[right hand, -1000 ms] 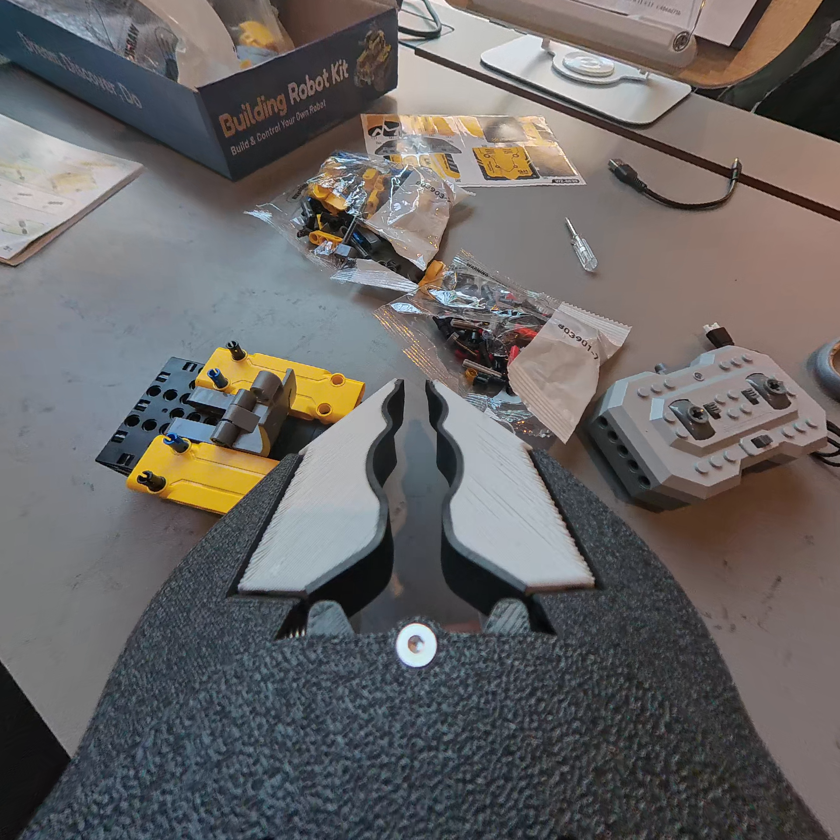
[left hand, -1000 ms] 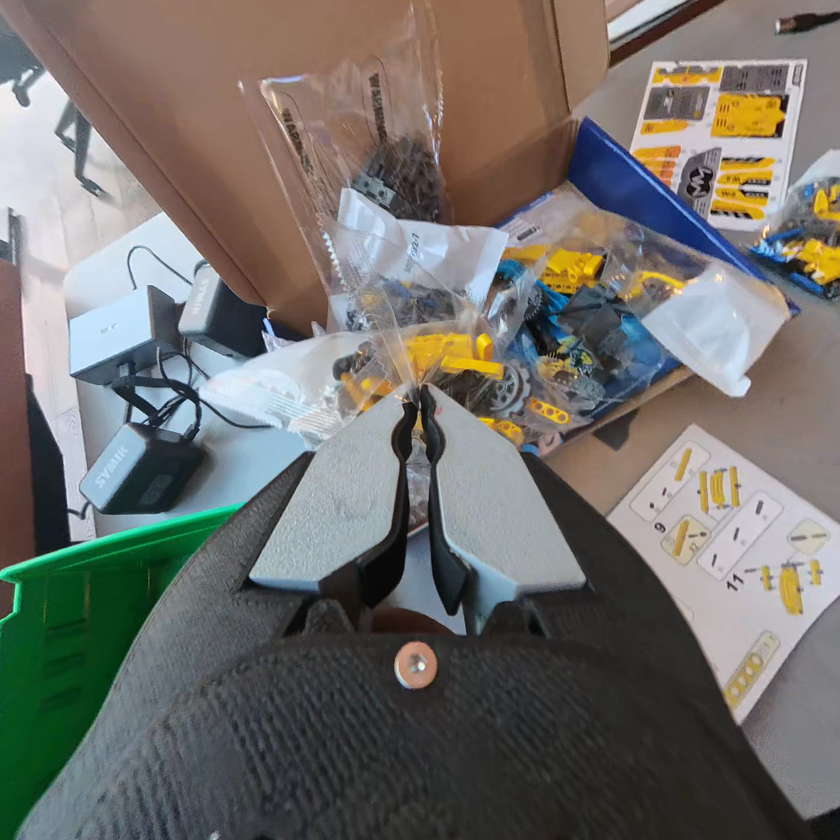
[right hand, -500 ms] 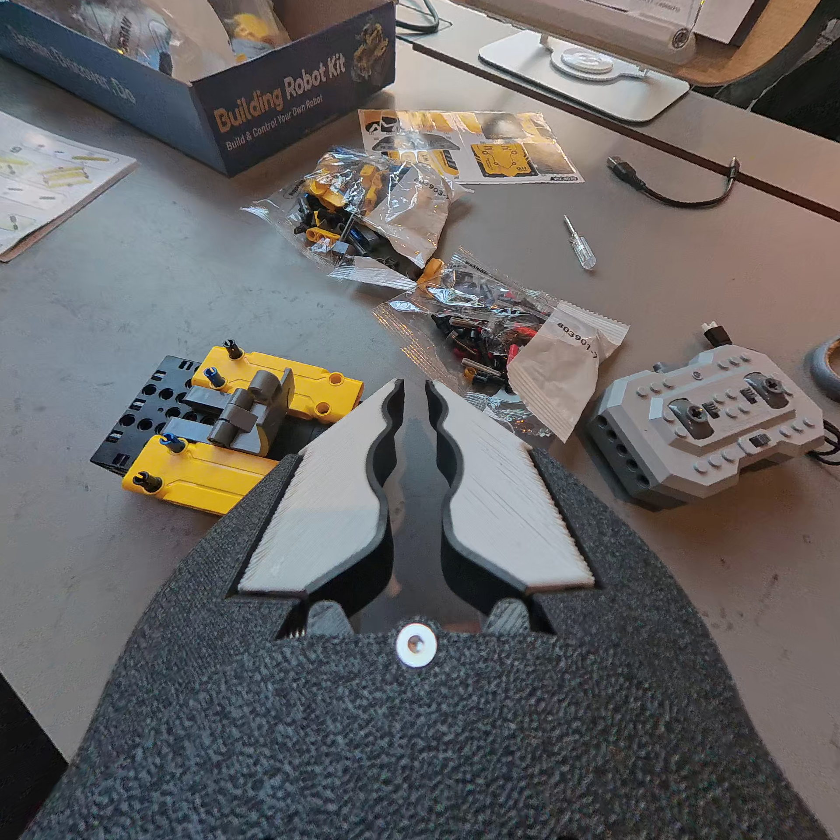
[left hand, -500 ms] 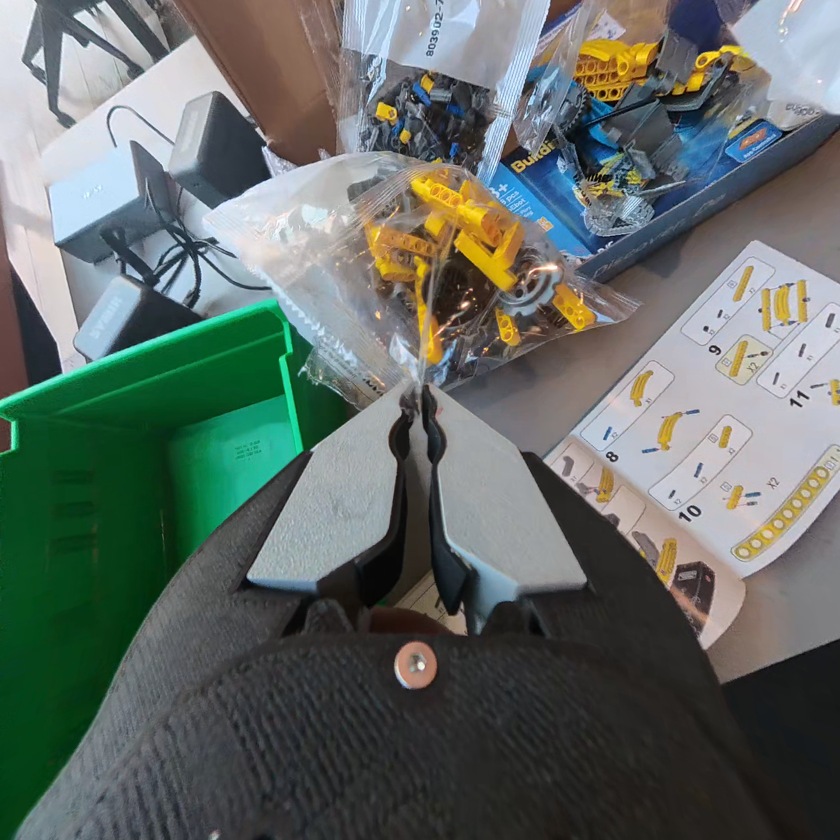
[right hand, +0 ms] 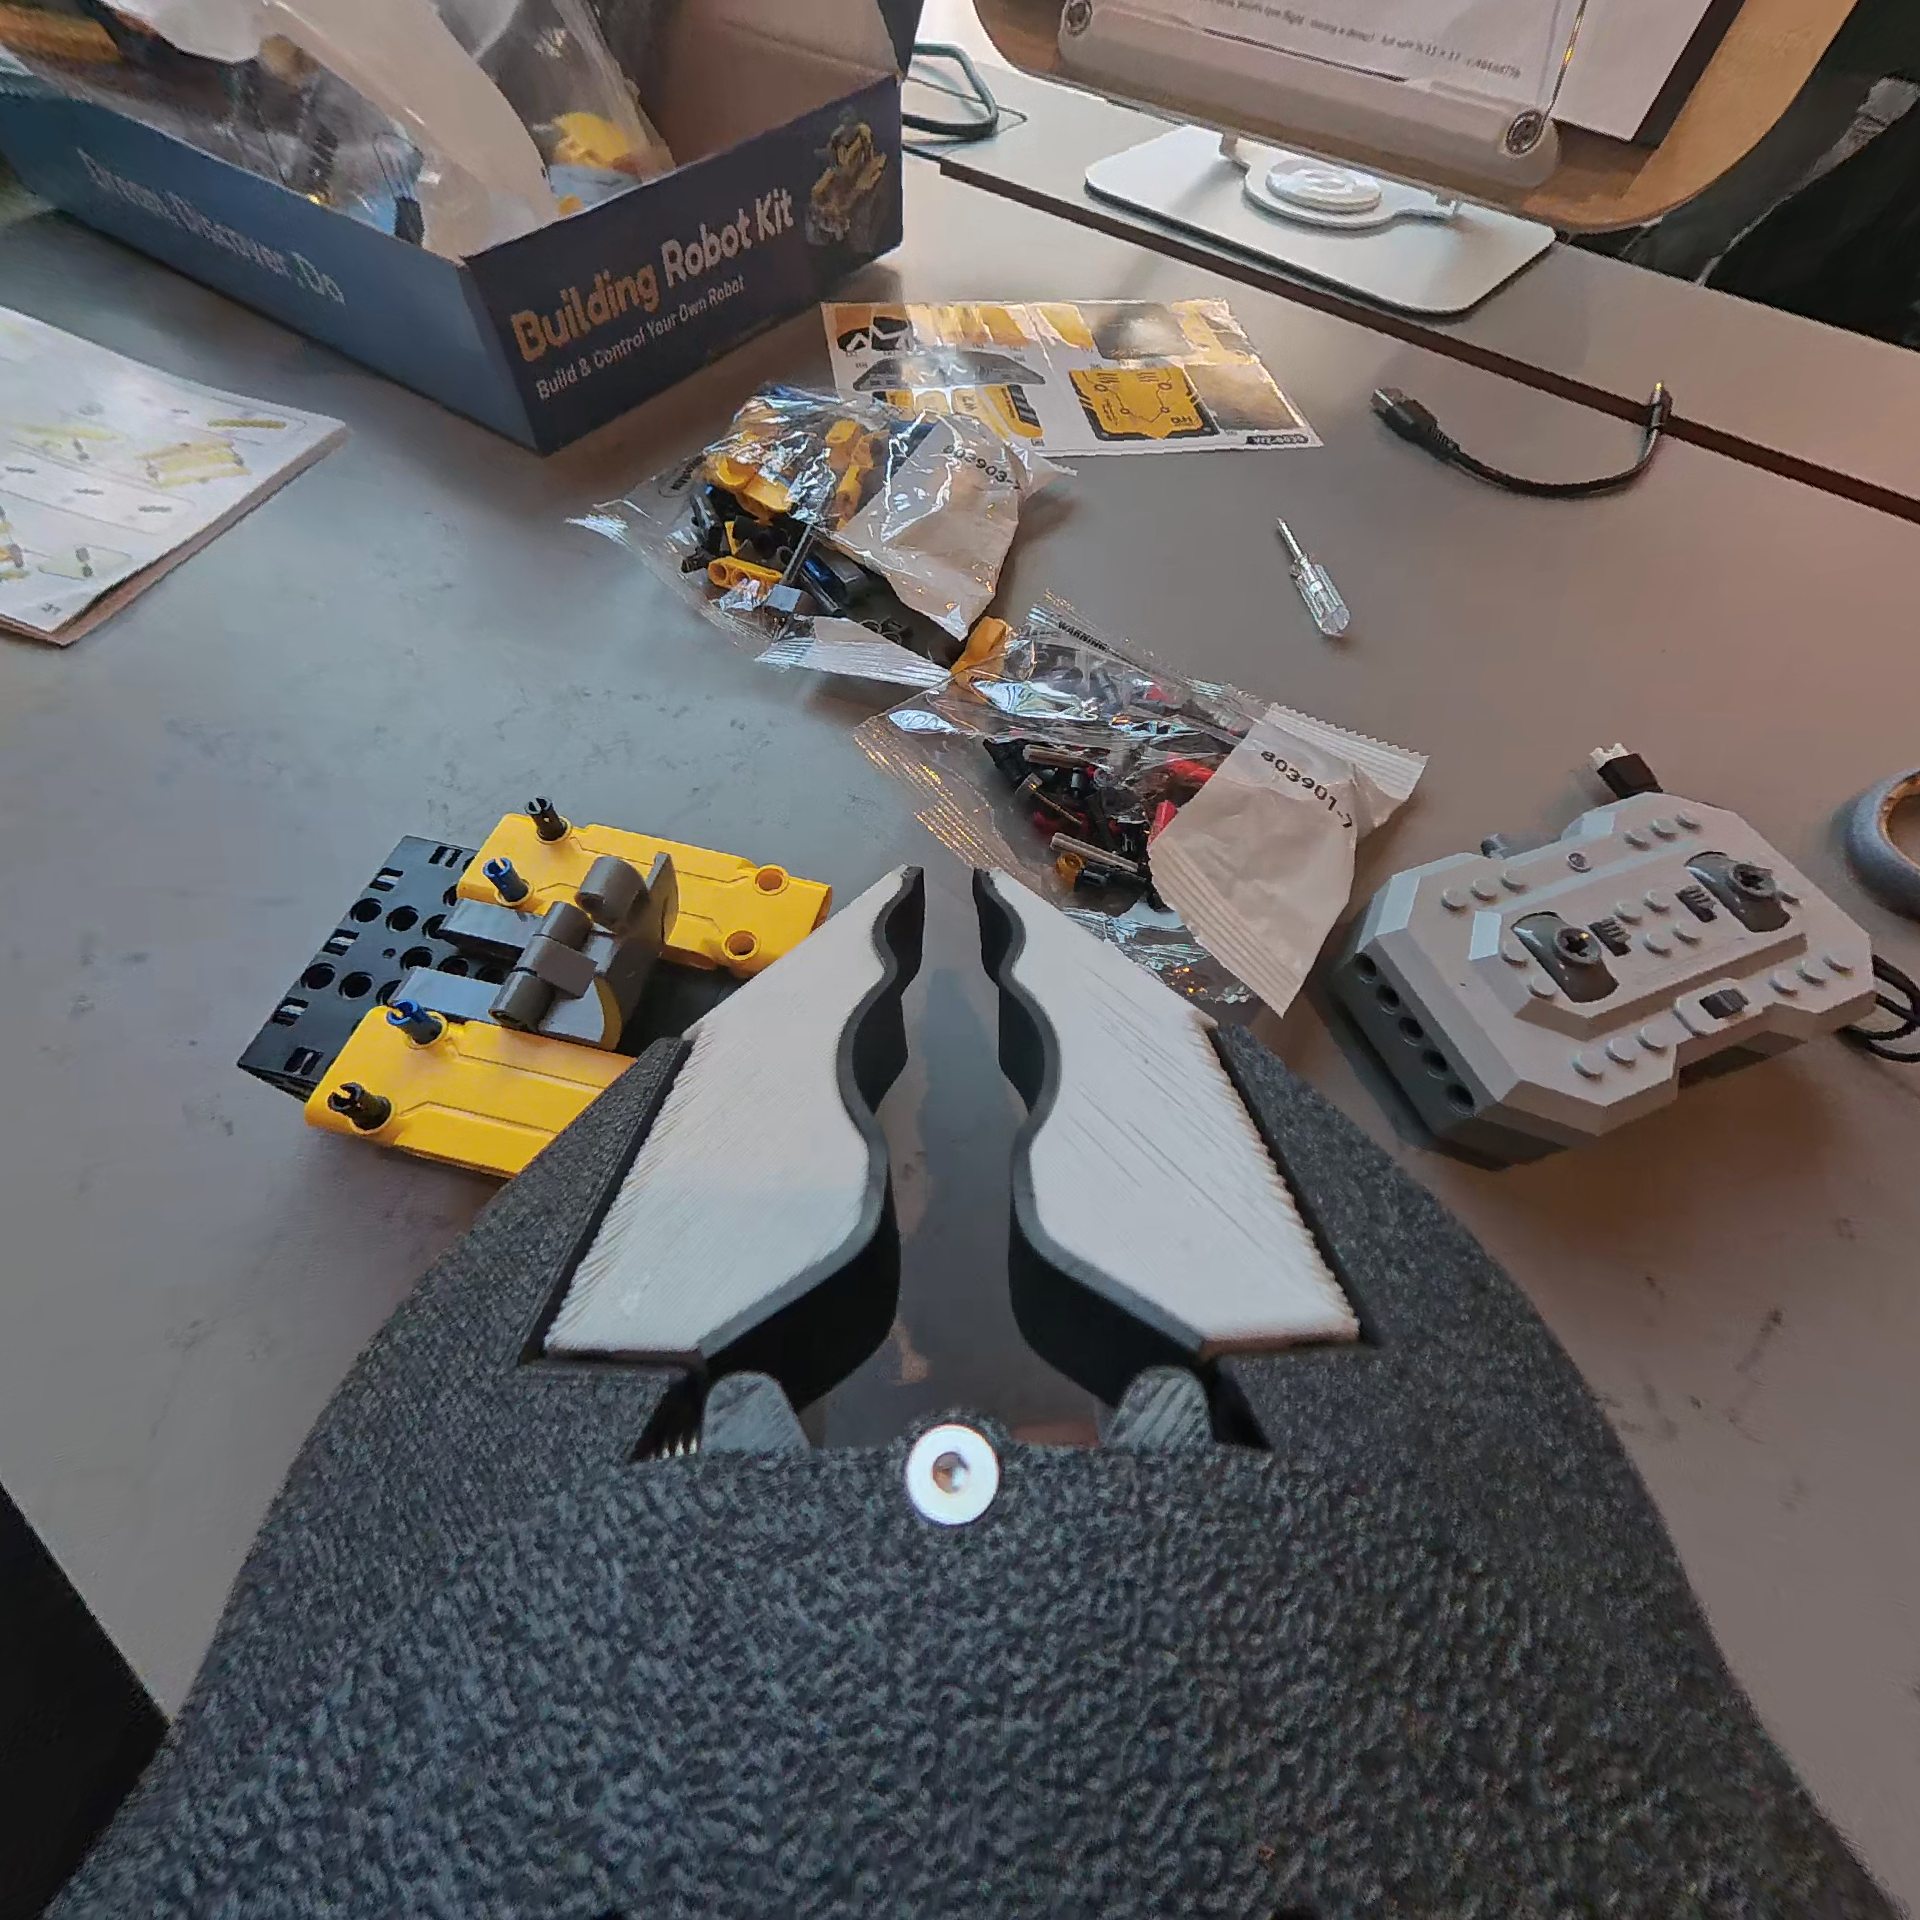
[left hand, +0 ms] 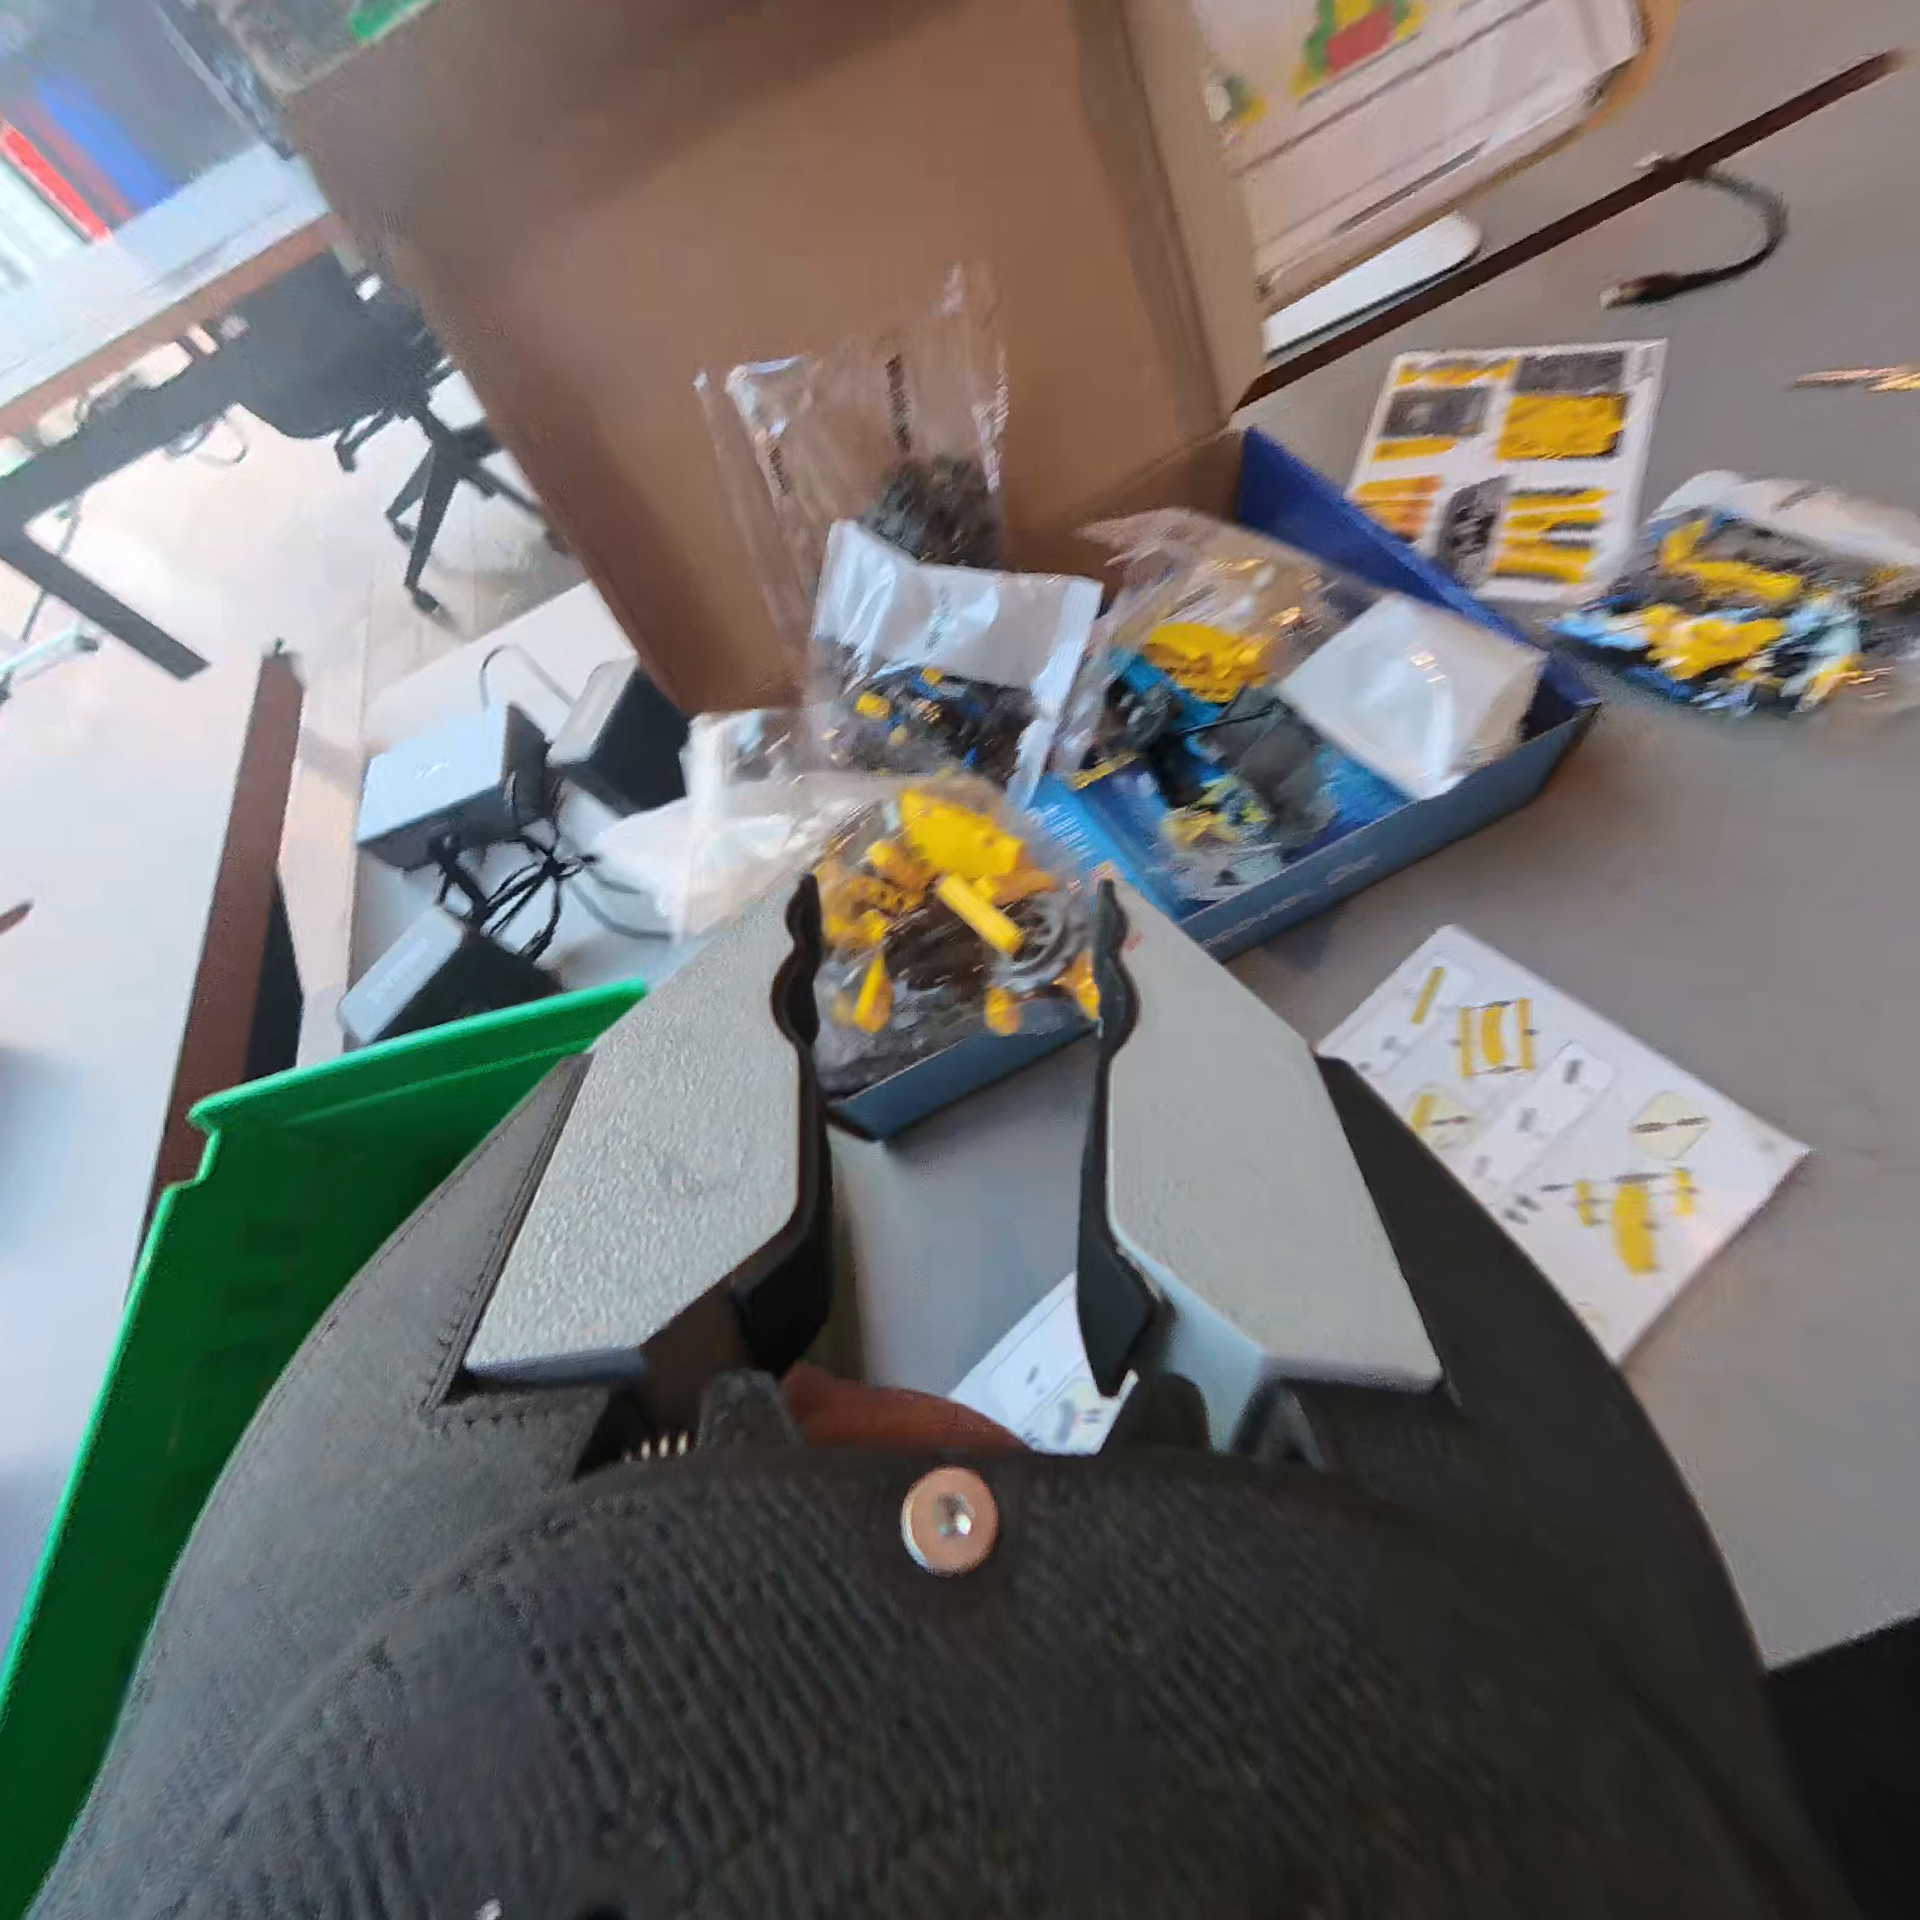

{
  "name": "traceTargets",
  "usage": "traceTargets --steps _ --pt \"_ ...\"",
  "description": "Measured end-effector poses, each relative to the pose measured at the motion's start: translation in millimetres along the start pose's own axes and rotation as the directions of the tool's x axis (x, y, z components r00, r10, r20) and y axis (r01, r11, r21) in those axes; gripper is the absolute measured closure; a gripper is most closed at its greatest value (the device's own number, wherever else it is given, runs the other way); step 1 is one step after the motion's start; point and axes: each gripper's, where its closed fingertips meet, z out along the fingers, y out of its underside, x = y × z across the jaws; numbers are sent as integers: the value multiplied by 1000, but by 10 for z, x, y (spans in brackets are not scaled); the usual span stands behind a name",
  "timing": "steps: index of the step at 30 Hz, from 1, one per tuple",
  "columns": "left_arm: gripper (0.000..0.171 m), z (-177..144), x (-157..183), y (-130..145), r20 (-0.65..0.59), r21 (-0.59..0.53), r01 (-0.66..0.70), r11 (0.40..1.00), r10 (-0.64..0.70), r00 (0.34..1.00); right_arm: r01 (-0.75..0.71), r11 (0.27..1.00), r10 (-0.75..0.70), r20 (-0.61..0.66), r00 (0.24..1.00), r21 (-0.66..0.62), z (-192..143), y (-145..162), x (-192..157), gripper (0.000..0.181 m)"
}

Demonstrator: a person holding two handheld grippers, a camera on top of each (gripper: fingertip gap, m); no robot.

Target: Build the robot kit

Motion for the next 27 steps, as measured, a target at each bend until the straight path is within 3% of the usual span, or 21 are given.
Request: traceTargets --steps 3,6,8,10,13,14,19,21,22,24,27 --pt "109 115 511 -182 -116 -31 -89 995 85 990 -19 1000 19 9 1000 20 -20 -24 10 172" --pt "102 536 921 -152 -206 -130 -186 974 157 966 -29 999 29 16 999 32 -35 -39 12 172" --pt "104 826 1338 -45 -399 -248 -116 962 8 917 -31 999 30 19 999 37 -40 -45 11 172" --pt "123 1095 1593 2 -502 -368 -52 928 -151 852 -29 999 28 18 999 41 -45 -49 9 172" --pt "166 1485 1573 -95 -474 -461 19 887 -265 840 -25 998 24 20 999 49 -55 -59 3 172" --pt "171 1564 1555 -209 -466 -467 66 882 -308 830 -26 998 25 23 999 54 -60 -66 2 172" --pt "171 1738 1405 -896 -432 -379 296 877 -451 781 -57 996 53 50 997 75 -87 -91 4 172" --pt "171 1721 1435 -1016 -465 -358 301 884 -448 764 -72 994 68 62 996 76 -88 -92 7 172" --pt "171 1716 1426 -980 -452 -368 257 894 -414 790 -78 994 73 65 995 78 -90 -94 10 172" --pt "121 1669 1390 -832 -415 -421 157 894 -343 843 -79 993 74 65 995 87 -101 -104 12 172" --pt "76 1466 1295 -556 -399 -527 54 848 -303 865 -75 993 69 62 996 90 -106 -109 11 172"
